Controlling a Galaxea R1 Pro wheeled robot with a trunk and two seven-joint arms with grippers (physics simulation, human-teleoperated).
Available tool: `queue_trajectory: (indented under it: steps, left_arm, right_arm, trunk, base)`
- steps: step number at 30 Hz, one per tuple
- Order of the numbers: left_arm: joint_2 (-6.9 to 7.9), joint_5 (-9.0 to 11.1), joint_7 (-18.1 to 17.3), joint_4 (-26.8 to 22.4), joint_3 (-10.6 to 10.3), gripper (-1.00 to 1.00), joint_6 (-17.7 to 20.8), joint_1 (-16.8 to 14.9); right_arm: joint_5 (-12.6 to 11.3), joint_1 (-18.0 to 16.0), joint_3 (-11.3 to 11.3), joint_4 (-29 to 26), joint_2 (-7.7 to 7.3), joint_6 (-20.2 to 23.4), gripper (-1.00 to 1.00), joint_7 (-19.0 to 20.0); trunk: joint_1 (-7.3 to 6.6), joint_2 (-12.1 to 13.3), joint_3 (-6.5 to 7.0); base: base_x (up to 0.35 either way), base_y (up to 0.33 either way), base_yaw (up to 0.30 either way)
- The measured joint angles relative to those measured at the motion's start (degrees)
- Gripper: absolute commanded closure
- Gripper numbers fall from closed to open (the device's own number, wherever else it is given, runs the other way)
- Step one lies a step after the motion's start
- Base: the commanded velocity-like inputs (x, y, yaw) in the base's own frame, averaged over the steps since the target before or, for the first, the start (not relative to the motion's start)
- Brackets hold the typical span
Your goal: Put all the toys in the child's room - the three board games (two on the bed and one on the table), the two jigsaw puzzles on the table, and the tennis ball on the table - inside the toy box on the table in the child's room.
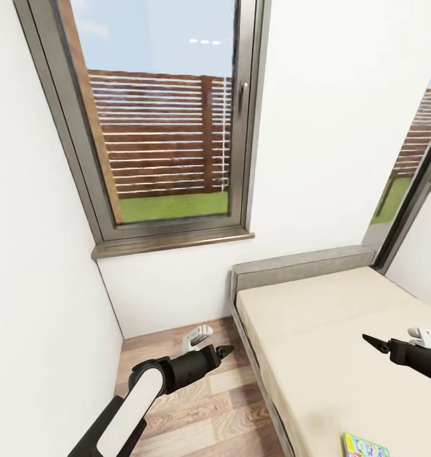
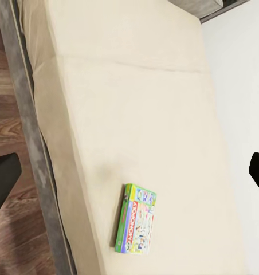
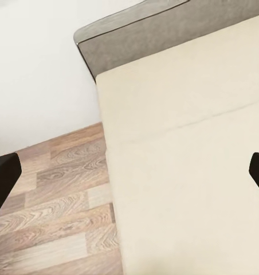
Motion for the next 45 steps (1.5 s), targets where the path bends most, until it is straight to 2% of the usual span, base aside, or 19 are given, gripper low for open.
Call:
queue_trajectory:
  steps: [17,37,45]
  left_arm:
    - [-0.08,0.0,0.0,0.03,-0.02,-1.0,-0.03,-0.01]
    - [-0.06,0.03,0.0,0.04,0.02,-1.0,0.01,-0.01]
    - [-0.02,0.17,0.12,0.05,0.44,-1.0,-0.09,-0.07]
  right_arm:
    - [0.0,0.01,-0.01,0.01,-0.09,0.05,-1.0,0.0]
    - [-0.01,-0.09,-0.01,0.4,-0.22,0.21,-1.0,-0.1]
    - [0.02,-0.35,0.07,1.13,-0.26,1.67,-1.0,-0.37]
  trunk:
    - [0.0,0.0,0.0]
    - [0.0,0.0,0.0]
    - [0.0,0.0,0.0]
  base:
    - [0.007,0.001,-0.047]
    - [0.001,0.0,-0.249]
    - [0.0,0.0,-0.281]
